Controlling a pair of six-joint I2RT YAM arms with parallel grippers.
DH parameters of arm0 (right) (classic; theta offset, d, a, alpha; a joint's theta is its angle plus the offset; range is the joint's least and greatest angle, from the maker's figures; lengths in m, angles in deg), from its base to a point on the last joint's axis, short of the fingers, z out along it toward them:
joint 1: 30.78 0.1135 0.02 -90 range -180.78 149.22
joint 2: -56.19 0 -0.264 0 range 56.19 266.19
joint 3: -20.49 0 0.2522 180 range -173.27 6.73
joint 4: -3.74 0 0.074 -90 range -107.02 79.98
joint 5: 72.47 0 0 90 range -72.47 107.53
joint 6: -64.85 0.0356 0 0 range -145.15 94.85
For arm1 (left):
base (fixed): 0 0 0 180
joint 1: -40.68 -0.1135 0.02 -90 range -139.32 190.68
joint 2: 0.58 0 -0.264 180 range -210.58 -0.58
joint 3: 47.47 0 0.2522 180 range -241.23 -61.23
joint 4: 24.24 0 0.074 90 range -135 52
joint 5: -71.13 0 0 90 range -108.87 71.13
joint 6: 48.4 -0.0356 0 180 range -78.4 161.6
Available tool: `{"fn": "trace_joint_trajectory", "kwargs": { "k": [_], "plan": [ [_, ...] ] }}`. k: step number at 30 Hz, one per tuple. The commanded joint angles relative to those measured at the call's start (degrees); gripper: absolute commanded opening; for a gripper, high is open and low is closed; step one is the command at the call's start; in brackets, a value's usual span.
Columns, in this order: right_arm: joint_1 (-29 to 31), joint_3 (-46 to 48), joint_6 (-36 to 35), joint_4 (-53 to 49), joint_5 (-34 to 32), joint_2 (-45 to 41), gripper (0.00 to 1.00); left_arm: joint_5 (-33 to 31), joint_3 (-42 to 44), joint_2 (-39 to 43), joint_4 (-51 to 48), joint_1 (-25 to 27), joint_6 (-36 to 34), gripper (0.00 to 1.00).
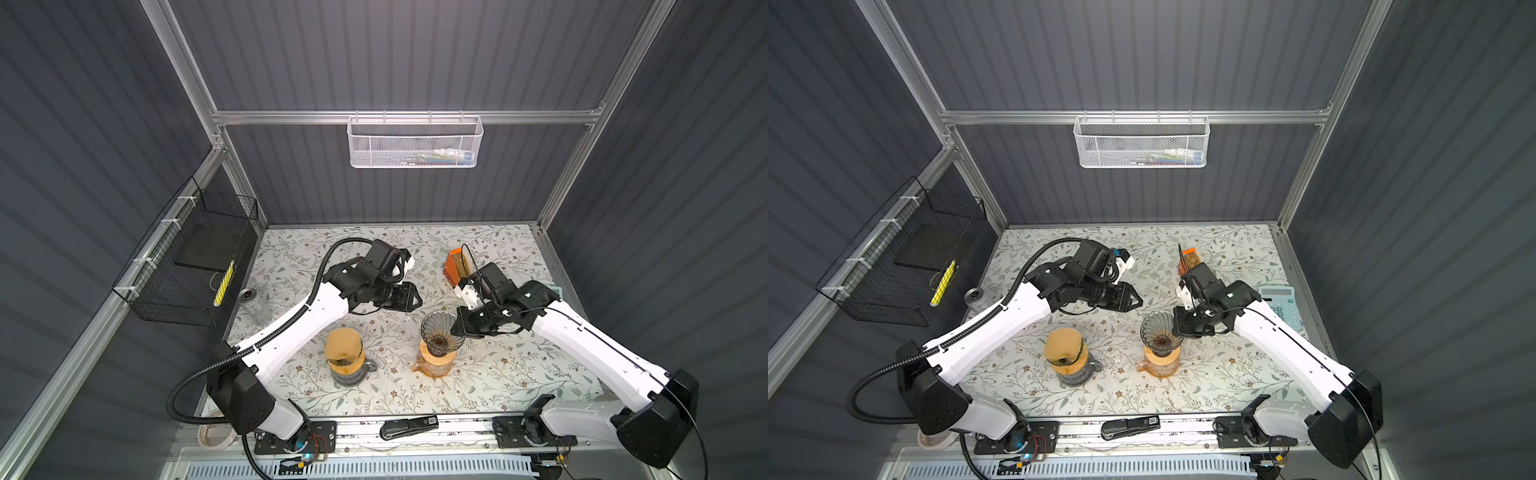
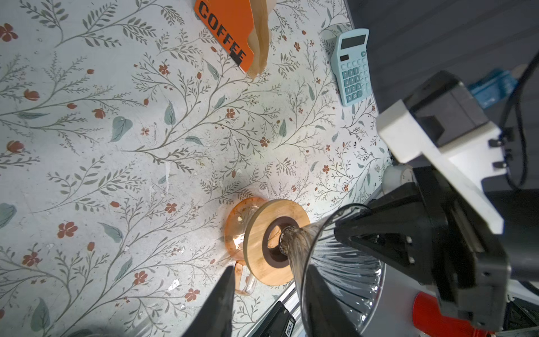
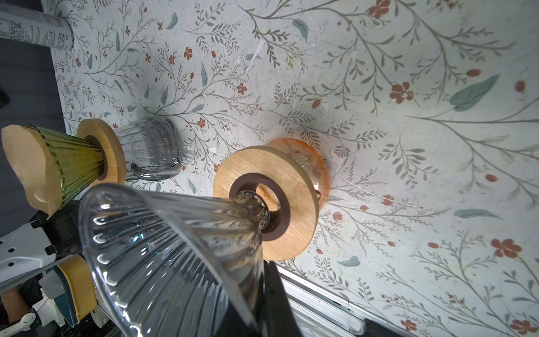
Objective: Place the coffee filter in the dripper
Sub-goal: 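Lower the dripper onto the ring with the right gripper while the left hovers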
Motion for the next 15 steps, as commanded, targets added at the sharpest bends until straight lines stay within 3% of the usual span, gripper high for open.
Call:
{"fn": "trace_joint_trajectory", "kwargs": {
  "k": [1, 15],
  "plan": [
    [0.2, 1.0, 1.1, 1.5, 0.7, -0.7, 0.0, 2.4, 0.9, 0.8, 0.0, 0.4, 0.1, 0.41],
    [0.4, 3.2, 1.5, 3.5, 0.8, 1.0, 0.0, 2.4, 3.3, 0.6, -1.5, 0.7, -0.9, 0.39]
  ]
}}
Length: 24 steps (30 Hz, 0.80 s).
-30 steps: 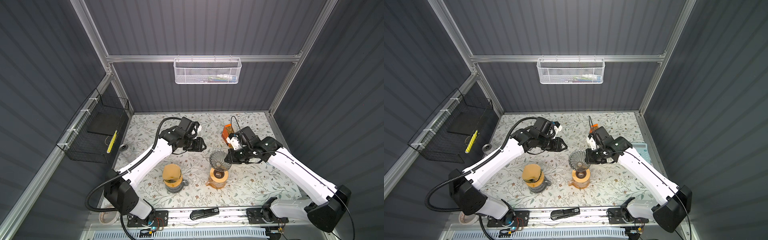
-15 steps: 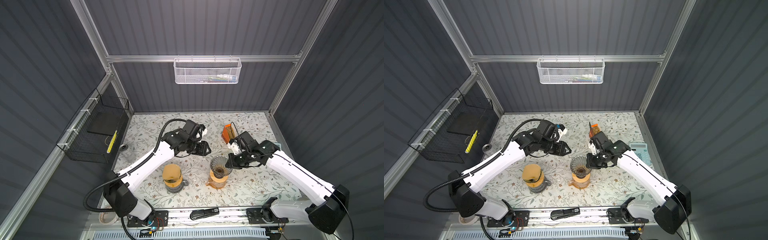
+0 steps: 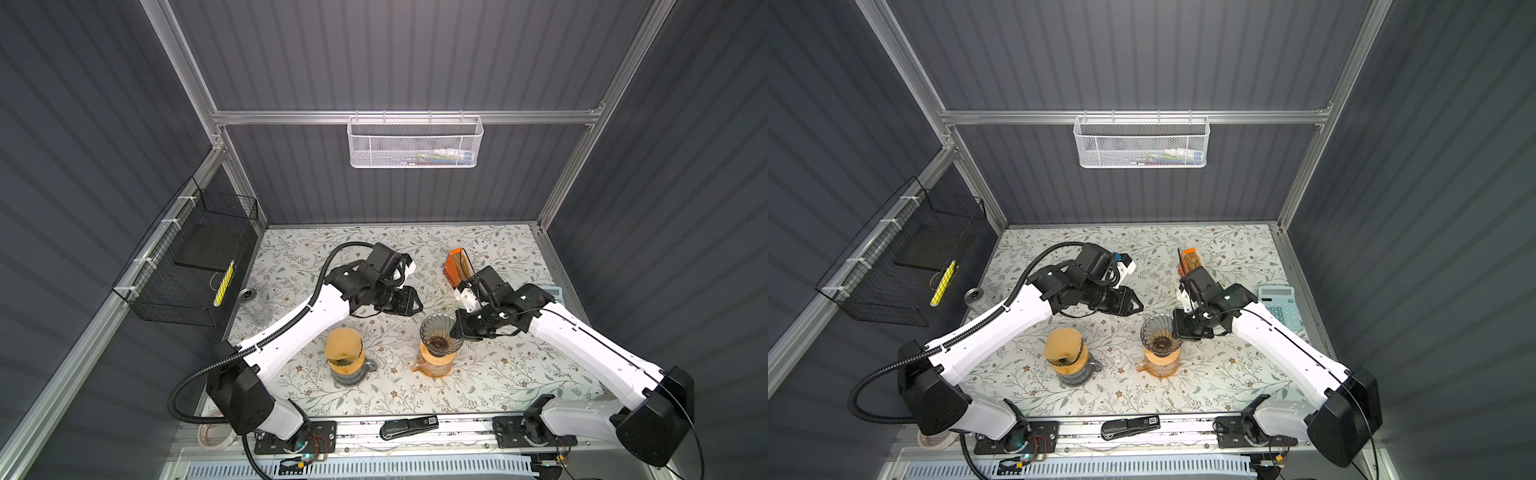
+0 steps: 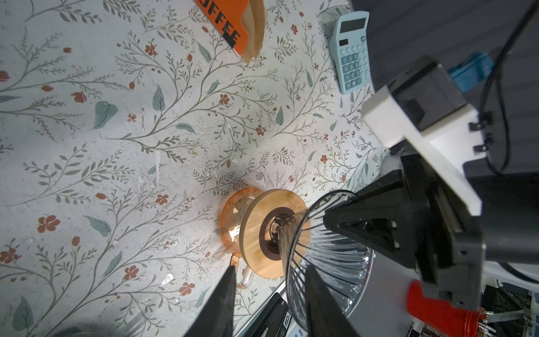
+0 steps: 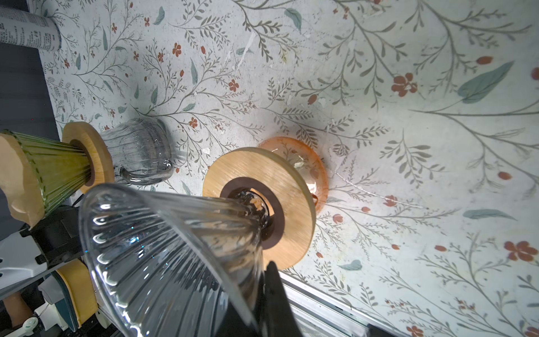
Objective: Place the coffee filter in the dripper
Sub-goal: 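Lower the dripper onto the ring with the right gripper while the left hovers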
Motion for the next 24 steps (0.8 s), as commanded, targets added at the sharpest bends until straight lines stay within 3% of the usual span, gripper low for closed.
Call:
{"fn": "trace_joint_trajectory", "kwargs": {
  "k": [1, 12, 24],
  "plan": [
    [0.4, 0.8, 0.6, 1.4, 0.8, 0.6, 0.0, 1.4, 0.8, 0.5, -1.7, 0.4, -0.8, 0.39],
    [0.5, 1.9, 1.1, 2.8, 0.7, 1.9, 0.02, 2.4, 1.5, 0.1, -2.6, 0.6, -1.4, 0.38],
    [1.2, 2.4, 1.6, 3.4, 0.7, 2.5, 0.12, 3.1, 1.2, -0.5, -3.4, 1.0, -2.2, 0.38]
  ]
}}
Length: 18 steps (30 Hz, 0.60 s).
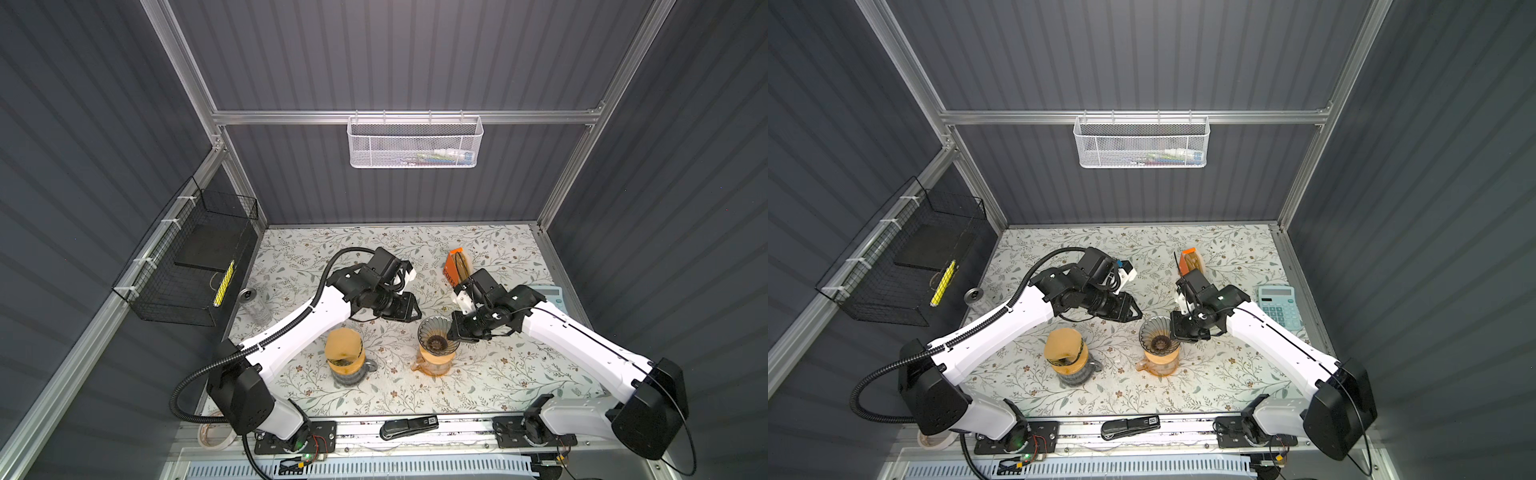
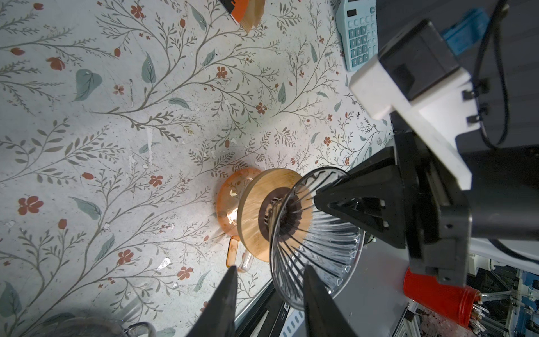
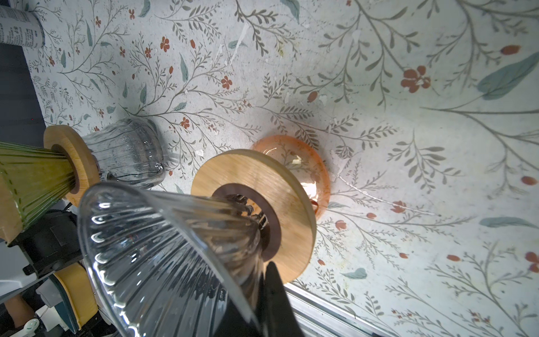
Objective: Place the coffee filter in the dripper
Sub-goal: 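Lower the dripper onto the ring with the right gripper while the left hovers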
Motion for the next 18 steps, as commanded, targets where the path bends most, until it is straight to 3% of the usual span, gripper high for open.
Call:
{"fn": "trace_joint_trajectory", "kwargs": {
  "k": [1, 10, 18],
  "plan": [
    [0.5, 0.6, 0.7, 0.8, 0.5, 0.4, 0.14, 1.2, 0.3, -0.6, -1.6, 0.5, -1.5, 0.38],
    [1.1, 0.2, 1.0, 0.4, 0.0, 0.3, 0.25, 1.5, 0.5, -1.0, -2.2, 1.7, -1.3, 0.39],
    [1.4, -1.4, 1.0, -1.8, -1.8, -1.4, 0.29, 1.3, 0.2, -1.7, -3.7, 2.8, -1.5, 0.41]
  ]
}}
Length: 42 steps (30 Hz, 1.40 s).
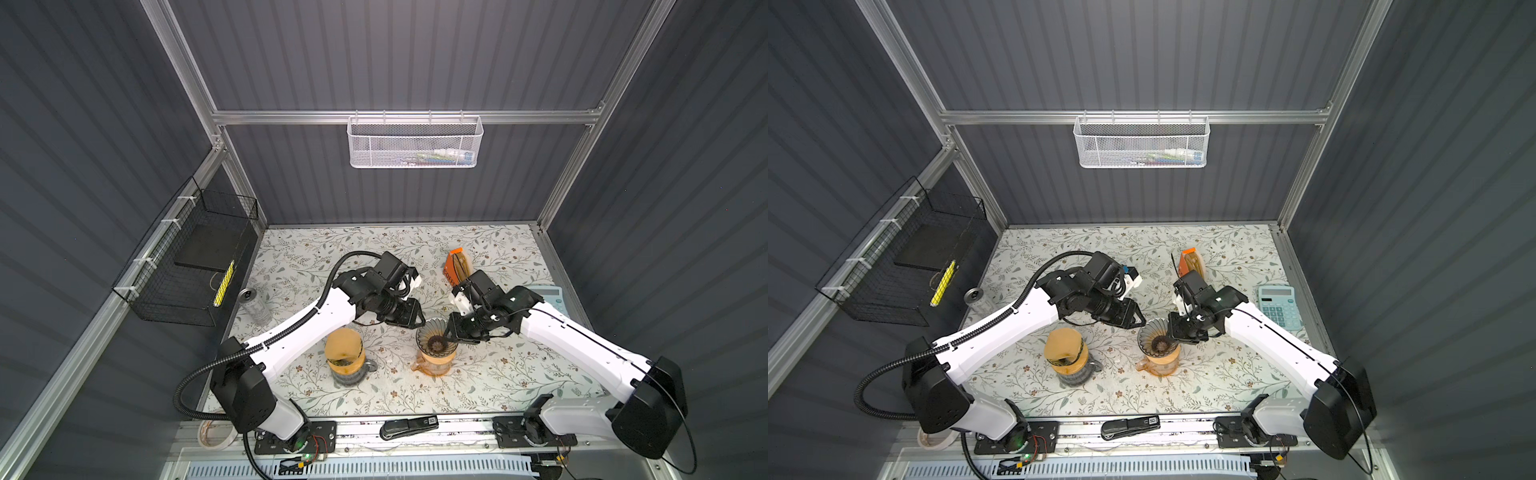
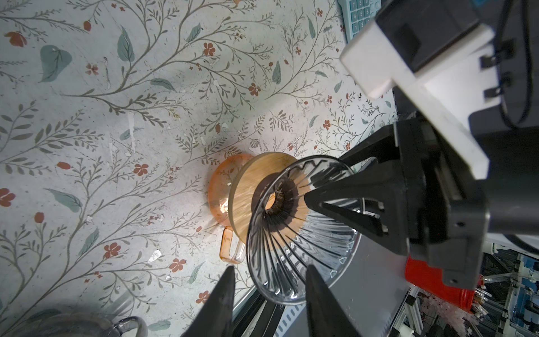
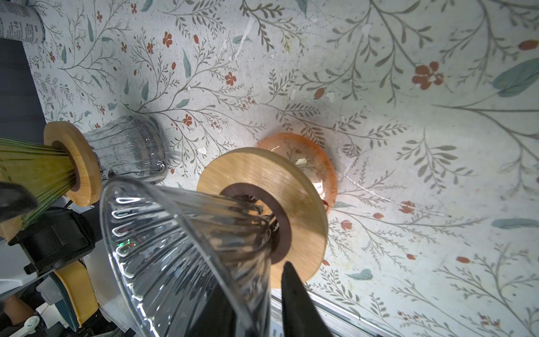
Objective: Place the coffee filter in the dripper
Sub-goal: 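Lower the dripper onto the ring with the right gripper while the left hovers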
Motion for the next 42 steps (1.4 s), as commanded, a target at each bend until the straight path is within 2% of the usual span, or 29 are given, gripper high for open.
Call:
{"fn": "trace_joint_trajectory", "kwargs": {
  "k": [1, 9, 21, 33, 42],
  "plan": [
    [0.3, -1.8, 0.2, -2.4, -1.7, -1.7, 0.29, 1.1, 0.1, -0.9, -2.8, 0.5, -1.4, 0.41],
    [0.5, -1.8, 0.8, -4.1, -2.6, -4.2, 0.29, 0.6, 1.6, -0.1, -4.8, 1.1, -1.1, 0.4],
    [0.7, 0.4, 2.1, -3.9, -3.1, -5.9, 0.17, -0.9, 2.8, -1.5, -2.6, 2.8, -0.6, 0.37],
    [0.7, 2.0, 2.2, -3.4, -3.5, -5.3, 0.09, -2.0, 3.8, -2.3, -1.1, 3.1, -0.4, 0.31],
    [0.7, 1.9, 2.0, -3.1, -3.7, -4.1, 0.05, -2.1, 3.6, -3.5, -0.8, 3.2, -0.6, 0.15]
  ]
}}
